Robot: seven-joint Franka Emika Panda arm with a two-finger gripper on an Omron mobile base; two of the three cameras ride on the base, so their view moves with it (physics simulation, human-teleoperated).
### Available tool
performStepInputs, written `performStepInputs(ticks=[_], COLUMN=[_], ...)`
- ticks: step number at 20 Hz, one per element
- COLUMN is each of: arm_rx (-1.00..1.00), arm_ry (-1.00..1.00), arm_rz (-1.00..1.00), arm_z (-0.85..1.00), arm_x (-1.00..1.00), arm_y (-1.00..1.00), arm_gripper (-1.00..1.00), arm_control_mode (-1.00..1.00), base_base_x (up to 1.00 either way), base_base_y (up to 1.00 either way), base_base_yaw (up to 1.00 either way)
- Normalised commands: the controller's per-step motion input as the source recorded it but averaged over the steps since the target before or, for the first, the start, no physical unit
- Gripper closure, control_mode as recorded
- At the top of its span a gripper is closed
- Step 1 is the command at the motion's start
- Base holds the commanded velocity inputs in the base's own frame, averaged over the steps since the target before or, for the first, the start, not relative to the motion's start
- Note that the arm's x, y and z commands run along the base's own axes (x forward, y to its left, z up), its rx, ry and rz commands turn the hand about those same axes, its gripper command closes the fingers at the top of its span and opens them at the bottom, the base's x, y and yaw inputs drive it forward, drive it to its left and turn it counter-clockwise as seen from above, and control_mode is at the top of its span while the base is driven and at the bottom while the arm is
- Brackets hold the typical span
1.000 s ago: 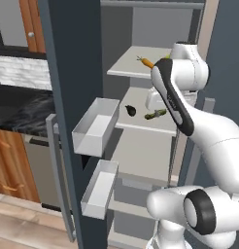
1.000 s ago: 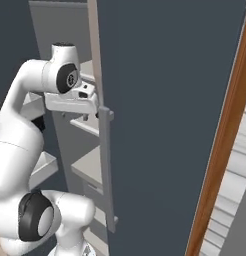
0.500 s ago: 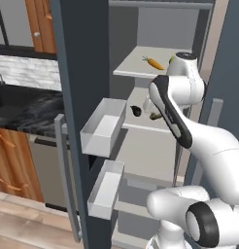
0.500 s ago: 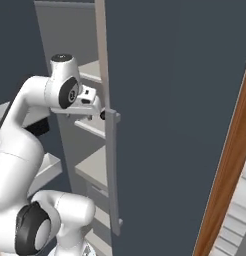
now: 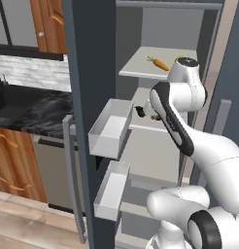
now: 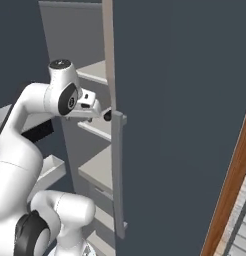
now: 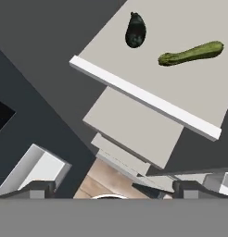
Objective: Take the carrot and pear from the highest rack and move them to the second highest rack where the squash and eggplant are located, to maximize freezer space. Close the freezer door after rearranging.
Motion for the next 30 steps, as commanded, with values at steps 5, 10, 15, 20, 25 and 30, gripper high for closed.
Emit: performStepInputs(ticks=[5,10,15,20,25,30], arm_rx=[0.0,0.02,0.06,0.0,0.0,0.0], arm_ry=[0.0,0.0,0.0,0.0,-0.09,-0.29], arm_rz=[0.0,0.01,0.02,0.0,-0.01,0.0], arm_z=[0.0,0.0,-0.01,-0.02,0.19,0.65], arm_x=[0.0,0.02,0.0,-0.01,0.0,-0.03], arm_y=[0.0,0.0,0.13,0.56,0.09,-0.25], arm_gripper=[-1.0,-1.0,-1.0,-1.0,-1.0,-1.0], arm_control_mode=[1.0,-1.0,-1.0,-1.0,-1.0,-1.0], base_base_x=[0.28,0.17,0.0,0.0,0.0,0.0], base_base_y=[0.39,0.07,0.0,0.0,0.0,0.0], base_base_yaw=[0.0,0.03,0.0,0.0,0.0,0.0])
